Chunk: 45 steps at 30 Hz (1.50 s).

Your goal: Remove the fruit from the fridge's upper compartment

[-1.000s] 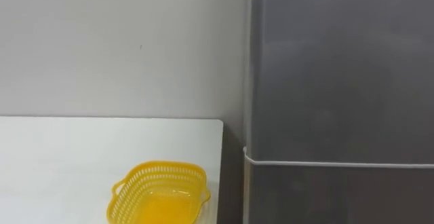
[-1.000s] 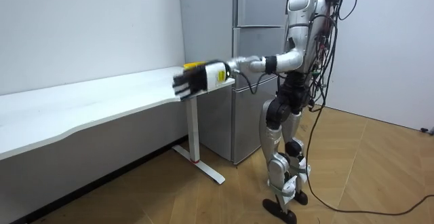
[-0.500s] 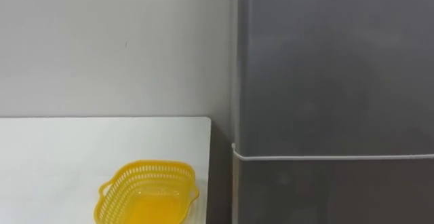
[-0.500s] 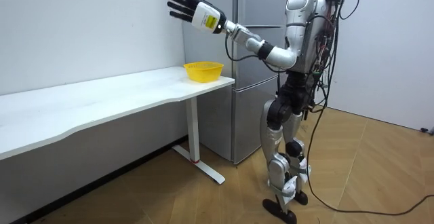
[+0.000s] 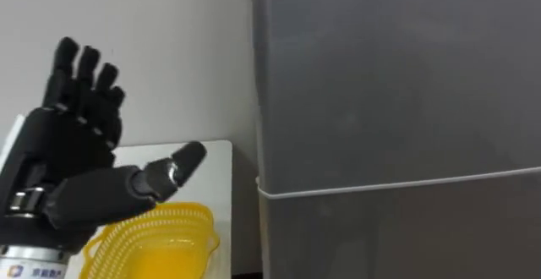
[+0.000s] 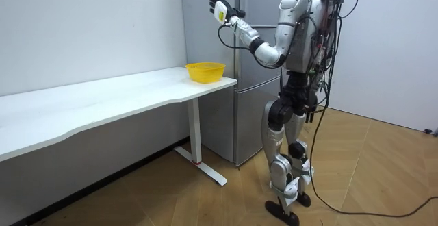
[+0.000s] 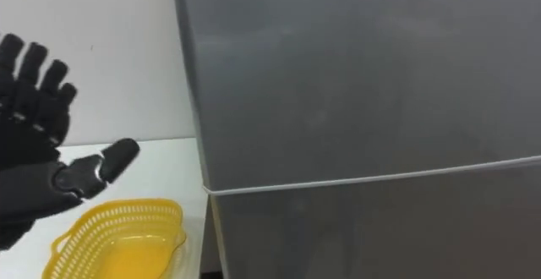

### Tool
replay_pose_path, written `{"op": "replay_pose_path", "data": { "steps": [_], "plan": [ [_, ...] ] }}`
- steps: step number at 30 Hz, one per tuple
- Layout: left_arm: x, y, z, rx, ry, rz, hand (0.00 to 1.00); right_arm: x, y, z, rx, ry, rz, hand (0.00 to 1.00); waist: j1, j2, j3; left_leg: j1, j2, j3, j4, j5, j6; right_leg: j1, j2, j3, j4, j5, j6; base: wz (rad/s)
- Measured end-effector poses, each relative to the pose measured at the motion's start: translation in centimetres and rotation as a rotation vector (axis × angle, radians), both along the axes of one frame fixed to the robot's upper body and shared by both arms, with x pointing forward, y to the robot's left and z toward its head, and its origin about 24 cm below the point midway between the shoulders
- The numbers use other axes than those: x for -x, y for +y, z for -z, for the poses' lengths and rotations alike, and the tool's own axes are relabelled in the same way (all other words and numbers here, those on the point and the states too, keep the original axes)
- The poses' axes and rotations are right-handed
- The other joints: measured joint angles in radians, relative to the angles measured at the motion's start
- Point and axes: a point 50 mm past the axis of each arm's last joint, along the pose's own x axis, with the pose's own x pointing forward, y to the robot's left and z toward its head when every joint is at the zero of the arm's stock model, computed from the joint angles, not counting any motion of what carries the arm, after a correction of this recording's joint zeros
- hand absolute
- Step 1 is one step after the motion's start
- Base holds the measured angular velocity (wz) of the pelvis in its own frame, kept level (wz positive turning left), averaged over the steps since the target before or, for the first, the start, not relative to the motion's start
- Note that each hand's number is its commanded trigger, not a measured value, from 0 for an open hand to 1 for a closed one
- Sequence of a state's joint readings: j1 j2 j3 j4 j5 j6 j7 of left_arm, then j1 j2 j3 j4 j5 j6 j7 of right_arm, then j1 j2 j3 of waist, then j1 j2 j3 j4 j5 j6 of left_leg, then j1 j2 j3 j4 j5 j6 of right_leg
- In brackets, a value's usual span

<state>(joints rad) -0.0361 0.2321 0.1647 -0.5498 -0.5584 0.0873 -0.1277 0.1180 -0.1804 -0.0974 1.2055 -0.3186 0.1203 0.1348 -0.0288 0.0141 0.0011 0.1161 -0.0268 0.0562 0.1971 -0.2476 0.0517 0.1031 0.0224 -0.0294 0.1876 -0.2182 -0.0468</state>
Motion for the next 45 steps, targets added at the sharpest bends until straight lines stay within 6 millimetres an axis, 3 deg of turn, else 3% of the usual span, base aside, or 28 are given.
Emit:
{"op": "replay_pose_path", "data": {
  "steps": [9, 16, 20, 24, 34, 45],
  "plan": [
    [-0.2, -1.9, -1.1, -0.054, -0.07, 0.207, 0.0, -0.3, -0.2, -0.1, -0.008, 0.019, -0.036, 0.0, -0.009, -0.001, 0.0, -0.001, 0.002, 0.019, 0.0, 0.0, 0.0, -0.008, 0.002, 0.019, 0.001, 0.0, 0.0, -0.05],
    [0.0, -2.4, -1.2, -0.064, -0.082, 0.286, 0.0, -0.6, 0.0, 0.0, -0.007, 0.028, -0.061, 0.0, -0.019, 0.0, -0.0008, -0.002, 0.005, 0.023, 0.0, 0.0, 0.0, -0.015, 0.005, 0.023, 0.004, 0.001, -0.002, -0.03],
    [0.0, -3.8, -0.8, -0.077, -0.073, 0.366, 0.0, -0.8, 0.1, 0.1, -0.009, 0.054, -0.076, 0.0, -0.026, -0.002, 0.0005, -0.003, 0.007, 0.022, 0.0, 0.0, 0.0, -0.01, 0.007, 0.019, 0.005, 0.002, -0.003, 0.03],
    [0.0, -4.0, -0.7, -0.076, -0.071, 0.379, 0.0, -0.7, 0.2, 0.1, -0.006, 0.073, -0.083, 0.0, -0.036, -0.006, 0.0029, -0.003, 0.008, 0.017, 0.0, 0.0, 0.0, -0.004, 0.006, -0.001, 0.001, 0.004, -0.005, 0.11],
    [0.0, -4.2, -0.6, -0.069, -0.058, 0.38, 0.0, -0.8, 0.2, 0.1, -0.001, 0.076, -0.09, 0.0, -0.042, -0.006, 0.0036, 0.0, 0.009, 0.015, 0.002, 0.0, 0.0, -0.005, 0.008, -0.003, 0.001, 0.005, -0.006, 0.01],
    [0.0, -4.3, -0.6, -0.057, -0.063, 0.395, 0.0, -2.3, 0.3, 0.0, -0.014, 0.048, -0.109, 0.0, -0.042, 0.0, 0.0018, -0.025, 0.01, 0.017, 0.007, 0.0, 0.0, -0.02, 0.008, -0.004, -0.001, 0.009, -0.006, 0.0]
  ]
}}
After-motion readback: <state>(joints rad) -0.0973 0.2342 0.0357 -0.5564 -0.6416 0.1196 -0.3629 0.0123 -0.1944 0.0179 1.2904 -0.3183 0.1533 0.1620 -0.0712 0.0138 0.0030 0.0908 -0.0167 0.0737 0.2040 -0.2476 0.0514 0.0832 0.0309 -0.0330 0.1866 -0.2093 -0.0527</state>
